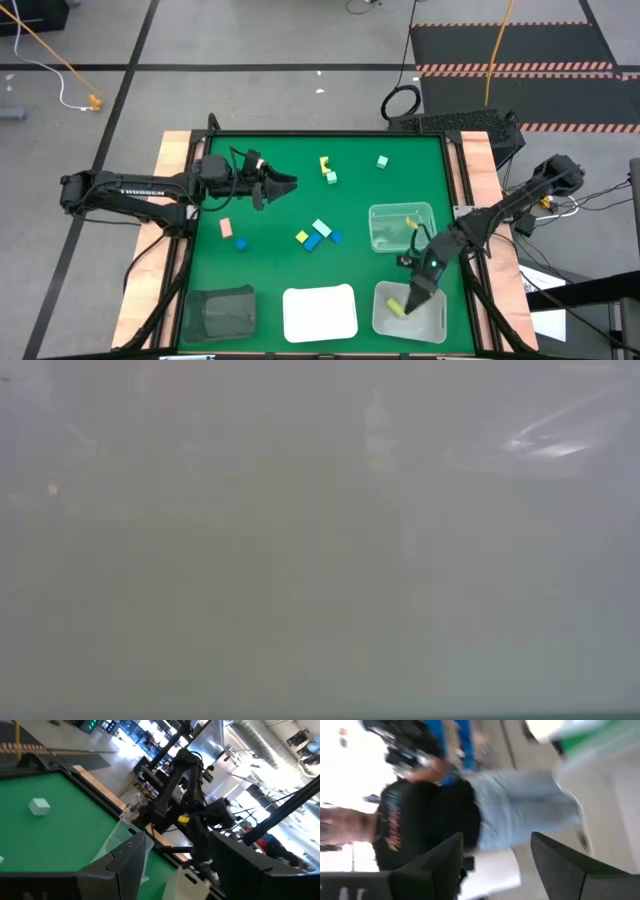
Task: Sort & place blocks by color
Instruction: Put the top right light blue block into the black bin
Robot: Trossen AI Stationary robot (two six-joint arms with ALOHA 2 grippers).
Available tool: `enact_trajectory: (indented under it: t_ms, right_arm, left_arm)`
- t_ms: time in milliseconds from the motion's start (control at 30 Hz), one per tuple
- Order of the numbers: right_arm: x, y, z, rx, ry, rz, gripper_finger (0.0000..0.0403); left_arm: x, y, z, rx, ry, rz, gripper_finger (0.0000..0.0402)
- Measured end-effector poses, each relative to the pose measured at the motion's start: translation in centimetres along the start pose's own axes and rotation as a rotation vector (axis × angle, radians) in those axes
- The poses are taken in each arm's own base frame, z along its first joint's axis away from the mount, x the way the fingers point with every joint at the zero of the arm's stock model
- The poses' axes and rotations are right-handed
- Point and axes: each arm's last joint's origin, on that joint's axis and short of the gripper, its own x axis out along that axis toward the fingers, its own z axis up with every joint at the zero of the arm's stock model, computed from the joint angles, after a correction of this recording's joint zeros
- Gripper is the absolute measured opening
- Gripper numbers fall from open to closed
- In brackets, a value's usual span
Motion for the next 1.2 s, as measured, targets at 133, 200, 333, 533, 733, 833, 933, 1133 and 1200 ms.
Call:
enact_trajectory:
  t_ms: [133,200,333,533,733,833,933,1133,1200]
  right_arm:
    - [-1.1,0.7,2.1,-0.061,-0.119,0.068,0.0226]
    - [-1.9,0.6,3.3,-0.073,-0.179,0.064,0.0226]
    - [-4.0,0.5,5.9,-0.174,-0.305,0.060,0.0224]
    - [-8.5,0.9,9.7,-0.458,-0.615,0.042,0.0207]
    - [-13.2,0.4,12.2,-0.779,-1.029,-0.270,0.0194]
    - [-15.3,-0.5,13.1,-0.760,-1.221,-0.473,0.0193]
    - [-17.2,-2.2,13.4,-0.625,-1.266,-0.630,0.0198]
    - [-19.1,-4.6,13.1,-0.416,-1.267,-0.844,0.0231]
    - [-19.3,-5.1,13.0,-0.406,-1.241,-0.893,0.0241]
  left_arm:
    - [0.0,0.0,0.0,0.068,-0.009,0.013,0.0218]
    - [0.0,0.1,0.0,0.098,-0.008,0.019,0.0219]
    - [-0.1,0.7,0.1,0.137,-0.019,0.087,0.0218]
    - [-0.3,2.0,0.8,0.143,-0.030,0.167,0.0218]
    - [-0.6,3.2,1.5,0.175,-0.047,0.231,0.0219]
    - [-0.7,3.7,1.8,0.183,-0.054,0.254,0.0218]
    - [-0.8,3.9,2.1,0.181,-0.065,0.268,0.0218]
    - [-1.0,4.5,2.5,0.183,-0.082,0.293,0.0218]
    - [-1.1,4.7,2.7,0.182,-0.090,0.304,0.0219]
